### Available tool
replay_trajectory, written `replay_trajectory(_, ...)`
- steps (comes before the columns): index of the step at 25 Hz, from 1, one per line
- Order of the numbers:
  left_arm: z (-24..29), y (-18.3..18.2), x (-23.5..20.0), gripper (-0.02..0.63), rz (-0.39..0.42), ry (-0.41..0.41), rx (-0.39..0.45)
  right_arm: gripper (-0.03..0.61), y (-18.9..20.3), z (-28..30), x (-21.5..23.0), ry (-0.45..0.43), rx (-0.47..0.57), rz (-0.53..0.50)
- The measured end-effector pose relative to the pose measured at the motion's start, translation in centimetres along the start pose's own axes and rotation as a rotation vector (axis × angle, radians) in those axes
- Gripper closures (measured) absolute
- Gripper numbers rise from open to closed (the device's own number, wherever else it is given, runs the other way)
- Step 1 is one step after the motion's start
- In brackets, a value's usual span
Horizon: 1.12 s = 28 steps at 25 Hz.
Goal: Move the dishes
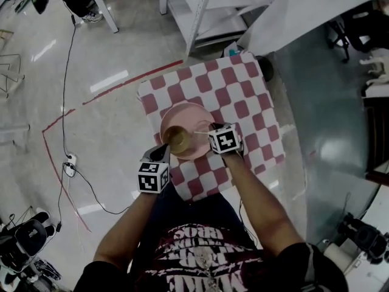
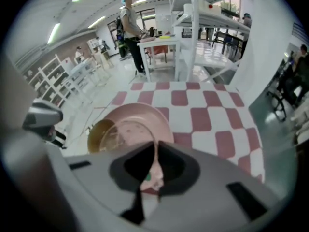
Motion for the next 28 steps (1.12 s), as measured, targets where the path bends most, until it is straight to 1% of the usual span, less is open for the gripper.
replay_trajectory(4,-0.4,-0.4,0.6,0.584,0.025,0.001,-0.009,0.529,0.6,-2.1,1.8,0.025,0.021,0.026)
replay_trajectory(7,-0.3,-1.0,1.6,0.584,0.058,0.016,-0.02,0.529,1.6,-3.6,3.9,0.053,0.033,0.071)
replay_trajectory(10,0.1,-1.5,2.7,0.584,0.074,0.03,-0.036,0.529,3.1,-4.8,6.4,0.076,0.034,0.124)
replay_trajectory(13,0.5,-1.6,3.7,0.584,0.07,0.037,-0.05,0.529,4.7,-5.3,8.9,0.095,0.046,0.165)
replay_trajectory(16,0.2,-1.0,4.6,0.584,0.067,0.024,-0.06,0.529,6.6,-5.5,11.3,0.116,0.042,0.189)
replay_trajectory(20,0.1,-0.6,5.5,0.584,0.054,0.007,-0.039,0.529,8.5,-5.0,14.5,0.148,0.014,0.223)
replay_trajectory(24,-0.3,0.5,6.5,0.584,0.025,-0.015,-0.028,0.529,8.2,-4.1,16.7,0.143,0.017,0.224)
replay_trajectory(28,-0.7,1.7,6.6,0.585,-0.015,-0.057,-0.021,0.529,6.1,-2.4,18.1,0.122,0.012,0.189)
Point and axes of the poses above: the fingertips, and each gripper's own axes: z forward along the fingers, x to its right, y out of its underside, the point moved 5 cm from there along -z, backward along the fingers, and after that the axes turned 5 degrees about y, right-handed, at the moved point
